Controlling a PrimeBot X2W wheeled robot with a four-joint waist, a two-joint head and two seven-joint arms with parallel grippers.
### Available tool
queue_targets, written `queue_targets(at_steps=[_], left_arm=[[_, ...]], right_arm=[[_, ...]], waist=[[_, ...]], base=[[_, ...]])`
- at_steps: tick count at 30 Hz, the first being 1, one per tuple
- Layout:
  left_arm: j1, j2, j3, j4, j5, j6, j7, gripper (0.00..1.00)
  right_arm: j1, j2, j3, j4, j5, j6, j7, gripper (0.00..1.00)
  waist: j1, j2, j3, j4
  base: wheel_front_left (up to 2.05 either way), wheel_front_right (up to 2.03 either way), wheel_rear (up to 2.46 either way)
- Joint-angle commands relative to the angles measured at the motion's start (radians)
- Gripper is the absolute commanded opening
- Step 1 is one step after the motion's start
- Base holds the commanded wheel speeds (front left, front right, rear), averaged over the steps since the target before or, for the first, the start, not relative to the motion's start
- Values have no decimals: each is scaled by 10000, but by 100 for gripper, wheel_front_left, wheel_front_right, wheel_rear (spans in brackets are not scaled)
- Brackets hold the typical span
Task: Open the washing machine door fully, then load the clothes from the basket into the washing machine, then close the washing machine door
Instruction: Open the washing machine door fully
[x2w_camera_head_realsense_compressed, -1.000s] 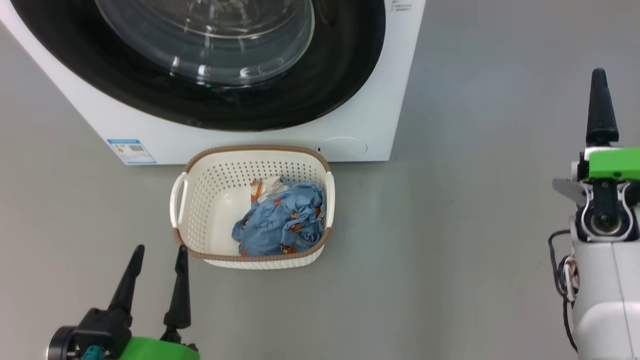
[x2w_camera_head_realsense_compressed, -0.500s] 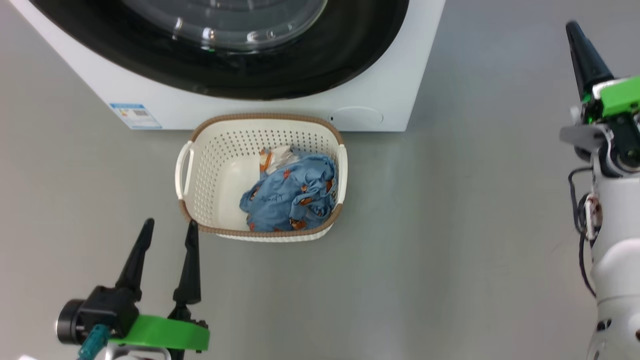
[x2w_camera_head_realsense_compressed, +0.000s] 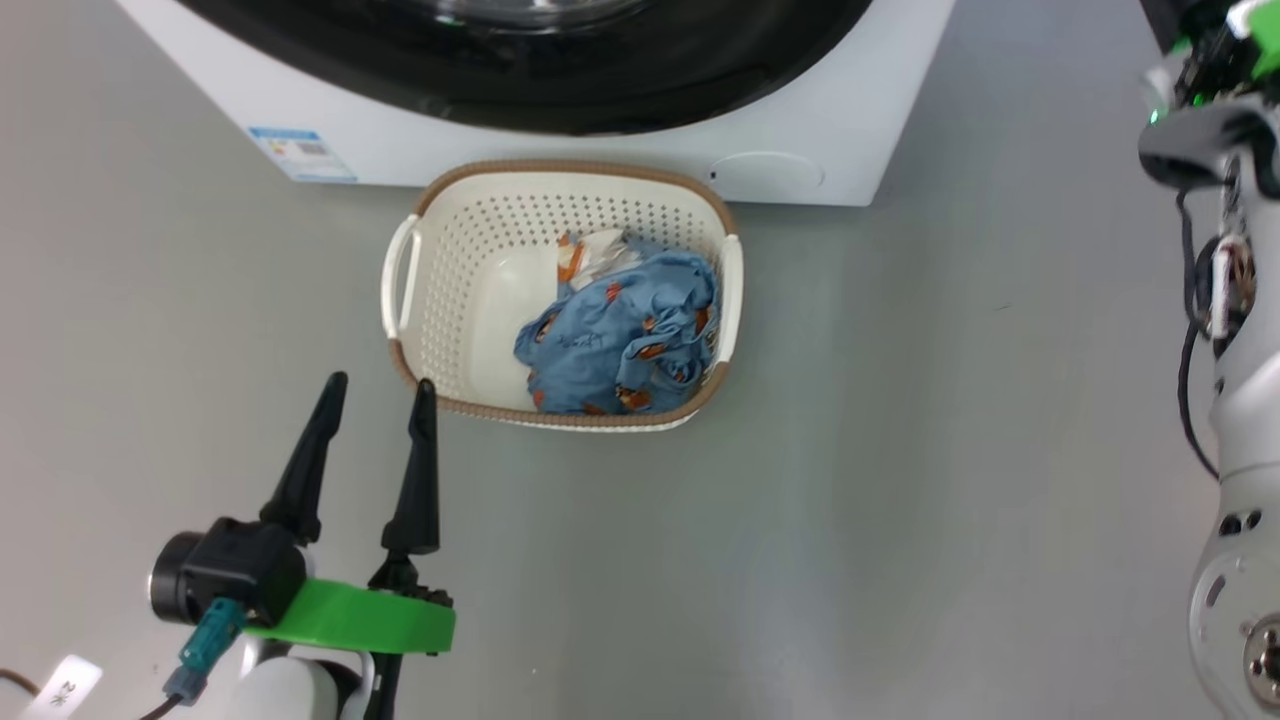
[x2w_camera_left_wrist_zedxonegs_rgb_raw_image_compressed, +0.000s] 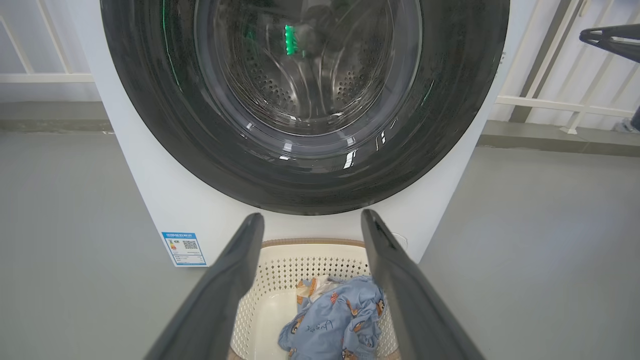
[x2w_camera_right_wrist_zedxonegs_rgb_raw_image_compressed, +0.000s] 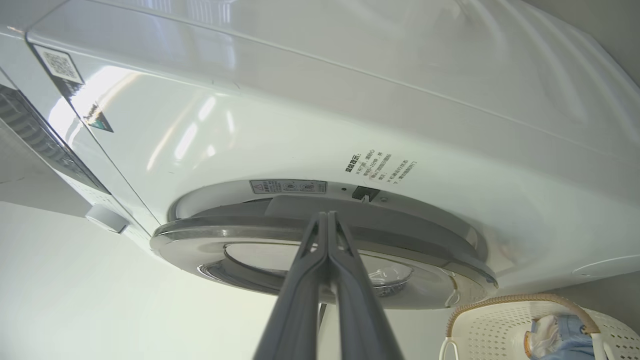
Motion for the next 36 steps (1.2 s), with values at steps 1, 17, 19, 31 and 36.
queue_targets(at_steps=[1, 17, 19, 31, 36], left_arm=[[-209, 170, 230, -288, -62, 118, -93, 100], [-571, 170, -283, -558, -535, 349, -93, 100], [-675, 170, -379, -624, -571, 369, -93, 100], [-1138, 170, -855, -808, -840, 517, -94, 100], [-1057, 170, -884, -805, -990, 581, -94, 100]], right_arm=[[-420, 136, 64, -204, 64, 16, 101, 0], [-2648, 109, -414, 1030, -1435, 16, 50, 0], [-2839, 152, -422, 1173, -1653, 16, 55, 0], [-3829, 335, -817, 1746, -2520, 16, -119, 0], [-4093, 326, -912, 1935, -2902, 16, -148, 0]], waist=[[0, -1, 244, 237], [0, -1, 1127, 1088], [0, -1, 1216, 1145], [0, -1, 1654, 1503], [0, -1, 1761, 1617]], base=[[0, 0, 0], [0, 0, 0], [0, 0, 0], [0, 0, 0], [0, 0, 0]])
